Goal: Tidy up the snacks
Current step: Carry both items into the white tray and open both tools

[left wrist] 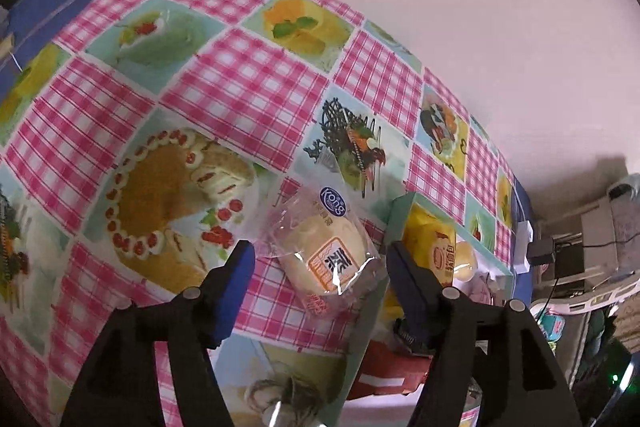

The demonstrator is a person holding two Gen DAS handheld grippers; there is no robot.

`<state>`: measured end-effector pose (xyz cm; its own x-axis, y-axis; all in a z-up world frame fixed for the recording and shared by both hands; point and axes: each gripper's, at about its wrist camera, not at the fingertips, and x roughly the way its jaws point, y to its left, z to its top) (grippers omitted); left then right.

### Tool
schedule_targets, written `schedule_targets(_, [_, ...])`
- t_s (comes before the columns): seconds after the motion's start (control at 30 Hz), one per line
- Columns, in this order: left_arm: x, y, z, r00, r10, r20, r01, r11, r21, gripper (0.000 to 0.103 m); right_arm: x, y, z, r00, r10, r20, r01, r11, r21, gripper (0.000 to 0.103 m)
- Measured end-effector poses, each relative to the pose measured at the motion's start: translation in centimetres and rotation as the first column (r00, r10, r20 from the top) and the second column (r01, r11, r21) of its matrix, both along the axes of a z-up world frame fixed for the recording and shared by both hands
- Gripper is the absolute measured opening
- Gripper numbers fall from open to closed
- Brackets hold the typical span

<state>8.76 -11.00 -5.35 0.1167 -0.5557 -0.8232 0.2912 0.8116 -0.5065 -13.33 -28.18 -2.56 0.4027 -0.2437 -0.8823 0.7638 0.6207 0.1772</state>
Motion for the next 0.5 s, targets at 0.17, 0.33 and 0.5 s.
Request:
schedule_targets(0.17, [0.2,-1.4,-1.8,0.999,0.007,-0.051,-0.007,1.0,0.002,0.069,0.4,0.0,0.1,1.0,0.0,-0.006,0.0,1.0,-0.007,0.059])
schedule_targets(0.33, [0.8,-1.9,-3.7,0.992,0.038,-0.122,-0.041,0.999,-0.026,0.069,0.8,-0.1,-0.1,1.0,0.006,-0.017,-0.006,1.0,-0.012,0.059])
schedule_targets(0.5, [1.0,-2.3,-3.9,0.993,0.031,-0.117,-0.033,0.999,-0.016,0.055,0.9,-0.4,-0.3,1.0,0.001,-0.024,-0.001,1.0,-0.01,0.059])
